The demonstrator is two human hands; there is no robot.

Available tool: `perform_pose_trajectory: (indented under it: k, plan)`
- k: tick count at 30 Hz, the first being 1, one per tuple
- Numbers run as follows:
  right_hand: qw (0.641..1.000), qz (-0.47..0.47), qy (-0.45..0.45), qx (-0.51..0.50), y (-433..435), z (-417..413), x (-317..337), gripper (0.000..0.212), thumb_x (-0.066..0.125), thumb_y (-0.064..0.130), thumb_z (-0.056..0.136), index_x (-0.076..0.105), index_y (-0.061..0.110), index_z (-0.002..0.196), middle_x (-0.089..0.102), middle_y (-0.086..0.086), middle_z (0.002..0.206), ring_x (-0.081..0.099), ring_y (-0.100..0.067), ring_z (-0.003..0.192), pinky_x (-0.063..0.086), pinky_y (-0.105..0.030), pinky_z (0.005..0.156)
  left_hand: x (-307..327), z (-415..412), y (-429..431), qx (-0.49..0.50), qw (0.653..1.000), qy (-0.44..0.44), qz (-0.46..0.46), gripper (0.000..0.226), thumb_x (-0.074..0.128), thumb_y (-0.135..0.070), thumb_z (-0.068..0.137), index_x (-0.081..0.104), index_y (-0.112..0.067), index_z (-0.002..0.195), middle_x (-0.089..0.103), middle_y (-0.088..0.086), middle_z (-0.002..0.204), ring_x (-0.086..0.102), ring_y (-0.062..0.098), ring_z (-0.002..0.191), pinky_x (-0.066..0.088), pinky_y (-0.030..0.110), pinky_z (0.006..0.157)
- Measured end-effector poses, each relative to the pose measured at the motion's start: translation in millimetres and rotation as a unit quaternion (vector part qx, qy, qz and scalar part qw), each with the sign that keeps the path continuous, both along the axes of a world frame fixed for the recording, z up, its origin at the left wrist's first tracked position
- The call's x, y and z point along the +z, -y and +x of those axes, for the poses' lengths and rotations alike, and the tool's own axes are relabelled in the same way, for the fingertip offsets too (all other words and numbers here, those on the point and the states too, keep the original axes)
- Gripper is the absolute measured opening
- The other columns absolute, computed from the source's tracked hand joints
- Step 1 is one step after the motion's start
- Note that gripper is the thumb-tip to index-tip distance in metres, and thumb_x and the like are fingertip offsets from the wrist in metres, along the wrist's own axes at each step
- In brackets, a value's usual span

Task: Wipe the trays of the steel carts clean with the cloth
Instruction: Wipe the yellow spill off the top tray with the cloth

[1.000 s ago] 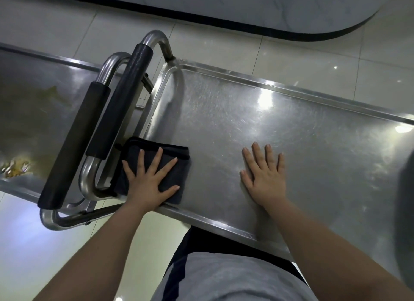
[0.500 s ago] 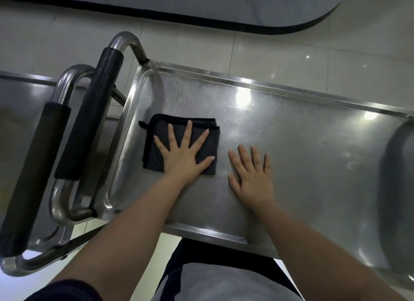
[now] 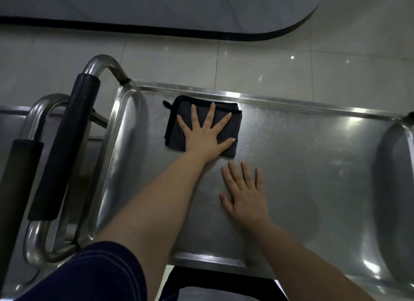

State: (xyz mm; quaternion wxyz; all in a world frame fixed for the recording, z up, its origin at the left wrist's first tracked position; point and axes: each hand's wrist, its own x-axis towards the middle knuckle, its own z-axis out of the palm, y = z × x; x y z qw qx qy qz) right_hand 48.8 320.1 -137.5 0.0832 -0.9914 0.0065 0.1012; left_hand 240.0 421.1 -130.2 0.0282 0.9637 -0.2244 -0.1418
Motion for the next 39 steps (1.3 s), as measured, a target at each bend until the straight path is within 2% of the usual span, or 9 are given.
perform_pose_trajectory:
  k: [5, 9, 12, 16, 22, 27, 31, 34, 39]
  plan:
    - [1.000, -0.003, -0.002, 0.007, 1.5, 0.7, -1.0, 0.070, 0.036, 0.054, 0.093, 0.025, 0.023, 0.154, 0.021, -0.001, 0.162, 0.015, -0.031, 0.149, 0.013, -0.061, 0.115, -0.6, 4.2, 19.0, 0.030, 1.000, 0.006, 0.001, 0.078, 0.005, -0.088, 0.076, -0.014, -0.058, 0.144, -0.020, -0.007, 0.162, -0.023, 0.045, 0.143, -0.023, 0.075, 0.097]
    - [1.000, -0.008, -0.004, 0.011, 3.3, 1.7, -1.4, 0.070, 0.037, 0.054, 0.092, 0.025, 0.025, 0.155, 0.020, 0.000, 0.162, 0.015, -0.030, 0.149, 0.014, -0.060, 0.115, -0.7, 8.1, 9.0, 0.010, 1.000, 0.007, -0.009, 0.078, 0.010, -0.089, 0.076, -0.010, -0.058, 0.146, -0.017, -0.009, 0.162, -0.022, 0.041, 0.144, -0.022, 0.074, 0.099]
    - [1.000, -0.003, 0.002, 0.008, 2.6, 1.7, 1.1, 0.070, 0.038, 0.054, 0.091, 0.029, 0.025, 0.154, 0.023, 0.000, 0.161, 0.017, -0.031, 0.148, 0.016, -0.060, 0.115, 0.7, 22.0, -13.8, 0.006, 1.000, 0.001, -0.006, 0.079, 0.013, -0.089, 0.076, -0.009, -0.059, 0.145, -0.017, -0.013, 0.161, -0.022, 0.037, 0.145, -0.019, 0.073, 0.102]
    - [1.000, 0.000, 0.014, 0.003, 0.7, 2.6, 4.0, 0.068, 0.038, 0.052, 0.090, 0.033, 0.025, 0.152, 0.027, 0.000, 0.159, 0.021, -0.031, 0.148, 0.015, -0.059, 0.115, 4.5, 52.7, -62.6, 0.063, 0.998, -0.010, -0.001, 0.078, 0.018, -0.089, 0.075, -0.006, -0.061, 0.144, -0.017, -0.017, 0.161, -0.019, 0.035, 0.147, -0.014, 0.073, 0.105]
    - [1.000, -0.004, 0.020, 0.004, -0.7, 2.5, 2.7, 0.067, 0.039, 0.052, 0.091, 0.033, 0.024, 0.152, 0.029, -0.001, 0.159, 0.021, -0.031, 0.148, 0.015, -0.060, 0.116, 8.9, 78.6, -117.8, 0.087, 0.996, -0.026, 0.015, 0.077, 0.014, -0.087, 0.076, -0.010, -0.060, 0.144, -0.017, -0.014, 0.161, -0.019, 0.037, 0.146, -0.010, 0.074, 0.106]
    - [1.000, -0.010, 0.023, 0.002, -1.7, 4.0, 3.2, 0.068, 0.039, 0.051, 0.090, 0.034, 0.023, 0.152, 0.029, -0.002, 0.159, 0.022, -0.032, 0.147, 0.014, -0.061, 0.115, 4.4, 58.1, -89.2, 0.080, 0.997, -0.020, 0.008, 0.075, 0.010, -0.087, 0.076, -0.014, -0.061, 0.142, -0.021, -0.011, 0.161, -0.020, 0.044, 0.144, -0.011, 0.076, 0.104]
    - [1.000, -0.012, 0.020, 0.006, -2.1, 5.4, 3.4, 0.070, 0.041, 0.051, 0.089, 0.034, 0.021, 0.152, 0.029, -0.003, 0.159, 0.023, -0.033, 0.147, 0.013, -0.062, 0.115, 1.4, 18.8, -22.5, 0.009, 1.000, -0.024, 0.001, 0.077, 0.008, -0.088, 0.075, -0.017, -0.059, 0.142, -0.025, -0.008, 0.160, -0.026, 0.047, 0.141, -0.018, 0.077, 0.098]
    - [1.000, -0.016, 0.008, 0.014, 0.2, 4.5, 3.7, 0.070, 0.038, 0.051, 0.091, 0.032, 0.020, 0.152, 0.028, -0.004, 0.159, 0.020, -0.034, 0.147, 0.012, -0.061, 0.115, 3.5, -2.7, 16.9, -0.012, 0.999, -0.032, 0.002, 0.078, 0.004, -0.087, 0.076, -0.020, -0.056, 0.143, -0.027, -0.006, 0.159, -0.029, 0.047, 0.139, -0.018, 0.078, 0.096]
    - [1.000, -0.012, 0.000, 0.010, 1.6, 4.5, 9.0, 0.069, 0.038, 0.053, 0.089, 0.035, 0.022, 0.151, 0.032, -0.003, 0.157, 0.027, -0.033, 0.145, 0.015, -0.059, 0.114, 6.8, -2.6, 7.2, -0.013, 1.000, -0.021, -0.008, 0.079, 0.010, -0.087, 0.077, -0.012, -0.056, 0.146, -0.023, -0.010, 0.160, -0.027, 0.040, 0.143, -0.017, 0.075, 0.101]
